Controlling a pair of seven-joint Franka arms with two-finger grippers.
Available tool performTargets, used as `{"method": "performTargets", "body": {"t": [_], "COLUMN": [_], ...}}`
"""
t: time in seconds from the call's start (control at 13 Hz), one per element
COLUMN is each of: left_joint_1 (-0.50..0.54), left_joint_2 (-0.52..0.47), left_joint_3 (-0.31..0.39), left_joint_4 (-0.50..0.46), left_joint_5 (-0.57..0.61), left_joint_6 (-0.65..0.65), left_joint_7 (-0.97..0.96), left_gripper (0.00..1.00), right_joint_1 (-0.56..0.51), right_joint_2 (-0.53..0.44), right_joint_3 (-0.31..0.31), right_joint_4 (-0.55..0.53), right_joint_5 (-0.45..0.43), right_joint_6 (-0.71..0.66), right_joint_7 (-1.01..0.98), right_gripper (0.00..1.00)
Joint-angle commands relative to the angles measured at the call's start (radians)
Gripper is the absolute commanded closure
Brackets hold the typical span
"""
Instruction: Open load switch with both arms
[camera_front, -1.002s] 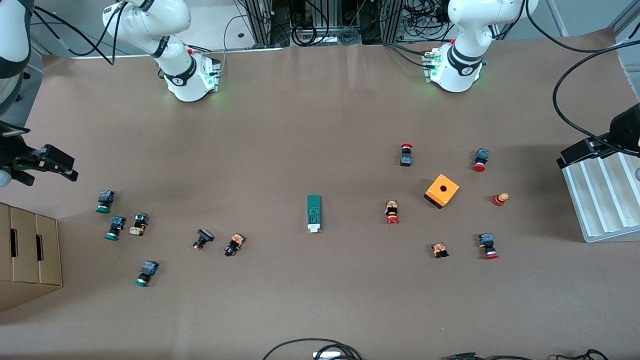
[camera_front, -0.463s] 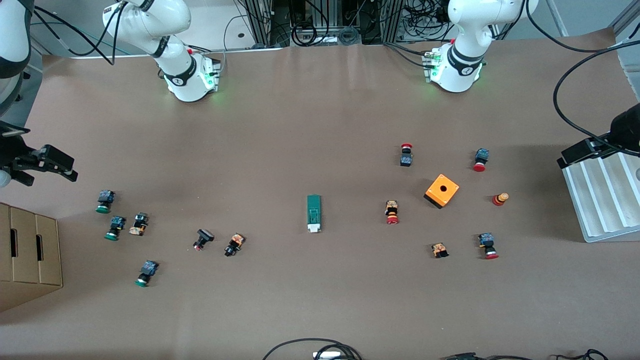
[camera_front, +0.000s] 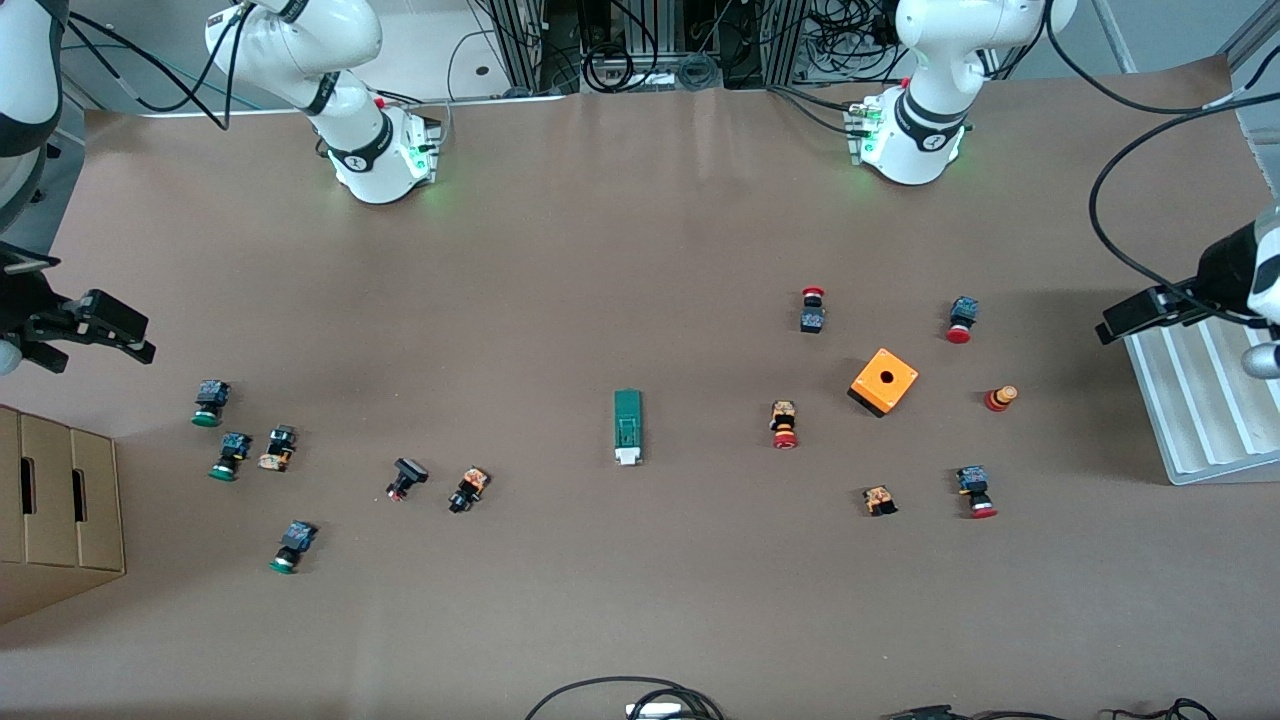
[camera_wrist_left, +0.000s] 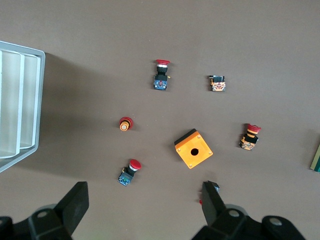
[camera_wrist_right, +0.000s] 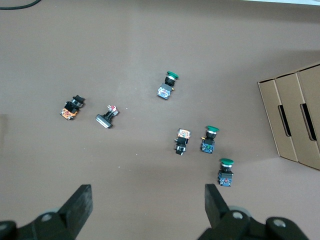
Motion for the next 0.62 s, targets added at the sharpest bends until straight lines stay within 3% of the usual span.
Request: {"method": "performTargets", "body": {"t": [0.0, 0.54], "left_joint_1": [-0.02, -0.106], "left_joint_2": [0.046, 0.064], "left_joint_3": [-0.008, -0.051], "left_joint_4": [0.038, 0.093], "left_joint_5": [0.036, 0.045], "left_joint_6": [-0.001, 0.008], "left_joint_7": [0.012, 0.015], "left_gripper": [0.0, 0.0], "right_joint_1": [0.005, 0.008], "right_joint_2": [0.001, -0.001], "right_joint_3": [-0.003, 0.0], "right_joint_4": [0.009, 0.011], "right_joint_5": [-0.029, -0.028], "right_joint_6": [0.004, 0.004], "right_joint_7": [-0.008, -0.008], "right_gripper": [0.0, 0.0]}}
